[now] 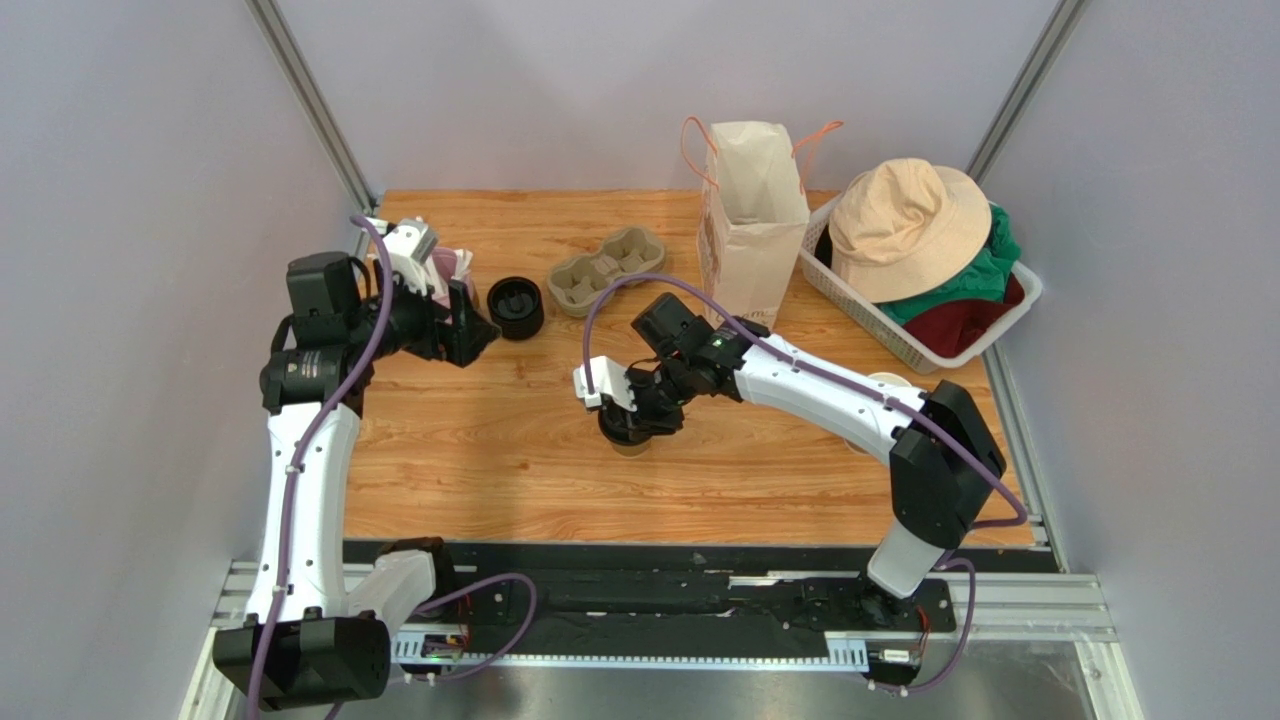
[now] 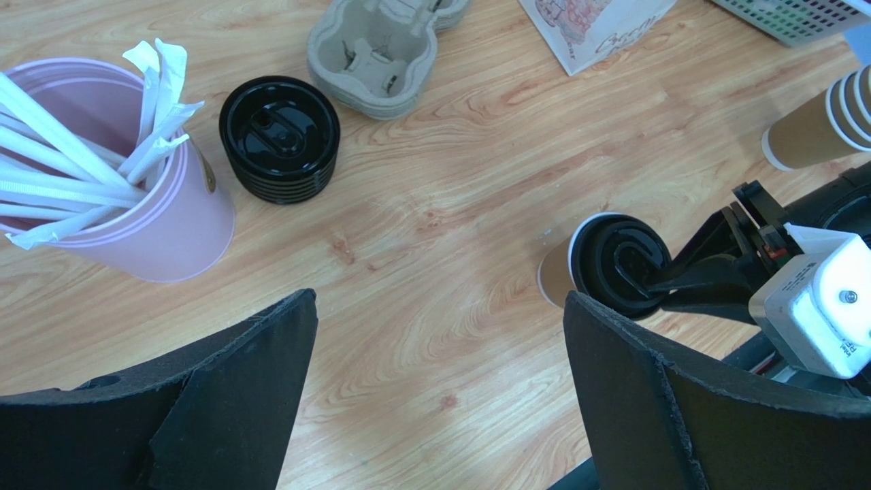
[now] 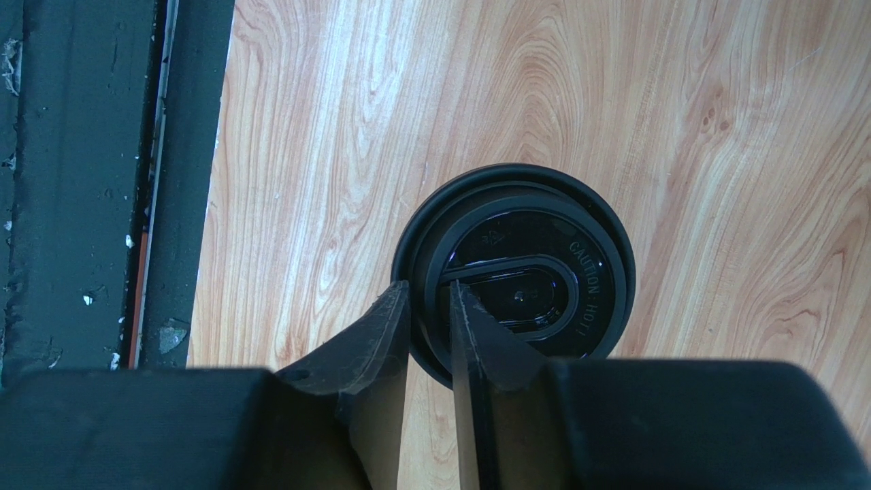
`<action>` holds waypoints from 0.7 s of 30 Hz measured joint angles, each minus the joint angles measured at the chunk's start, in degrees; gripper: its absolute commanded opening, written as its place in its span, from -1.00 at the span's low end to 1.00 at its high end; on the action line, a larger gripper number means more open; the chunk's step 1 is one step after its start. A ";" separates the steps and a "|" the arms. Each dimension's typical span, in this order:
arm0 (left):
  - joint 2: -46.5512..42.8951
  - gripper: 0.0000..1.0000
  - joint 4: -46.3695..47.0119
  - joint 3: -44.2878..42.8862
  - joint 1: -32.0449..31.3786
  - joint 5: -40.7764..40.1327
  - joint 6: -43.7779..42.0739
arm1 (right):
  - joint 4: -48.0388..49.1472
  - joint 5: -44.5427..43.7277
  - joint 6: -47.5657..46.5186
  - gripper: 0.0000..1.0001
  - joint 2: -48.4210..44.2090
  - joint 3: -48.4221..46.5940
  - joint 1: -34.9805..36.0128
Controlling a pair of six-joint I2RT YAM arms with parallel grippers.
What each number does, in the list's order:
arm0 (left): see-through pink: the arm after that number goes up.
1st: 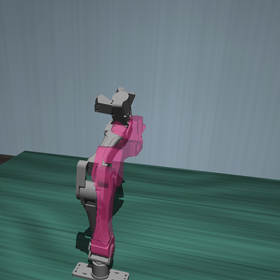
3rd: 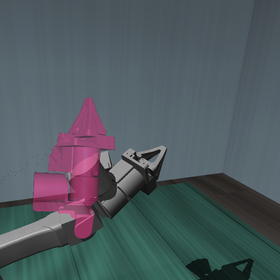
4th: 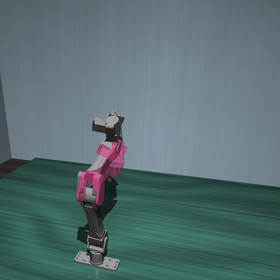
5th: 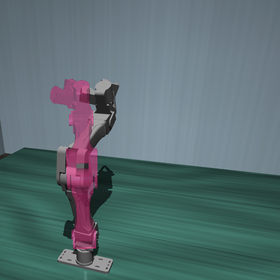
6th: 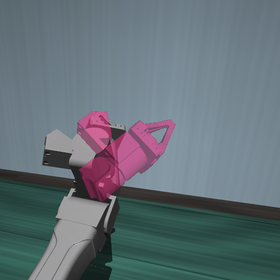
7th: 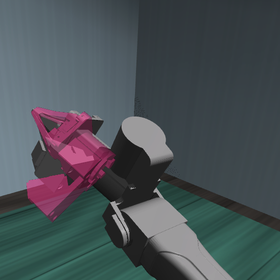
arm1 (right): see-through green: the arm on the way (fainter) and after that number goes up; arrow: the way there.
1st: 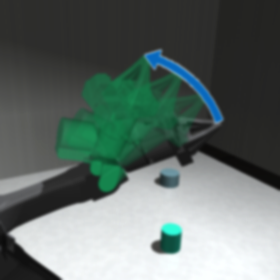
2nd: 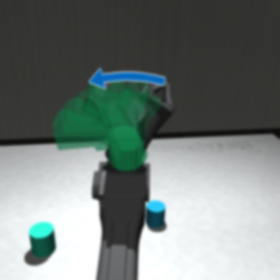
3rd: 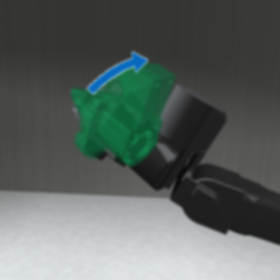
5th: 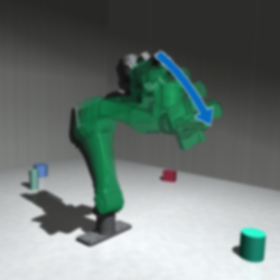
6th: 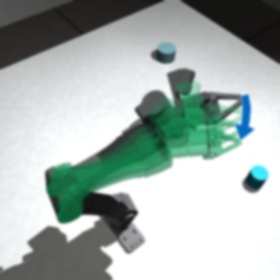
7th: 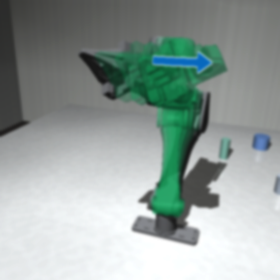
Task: Pack the takeout coffee
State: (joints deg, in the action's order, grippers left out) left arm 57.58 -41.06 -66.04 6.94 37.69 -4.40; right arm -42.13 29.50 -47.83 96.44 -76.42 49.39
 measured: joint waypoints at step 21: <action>0.00 0.98 0.15 0.02 0.22 0.20 0.00 | -0.02 -1.79 2.43 -0.90 0.02 -0.02 0.72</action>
State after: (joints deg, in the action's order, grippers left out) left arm 57.58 -40.91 -66.02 7.16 37.89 -4.40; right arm -42.15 27.70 -45.41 96.47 -76.44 50.11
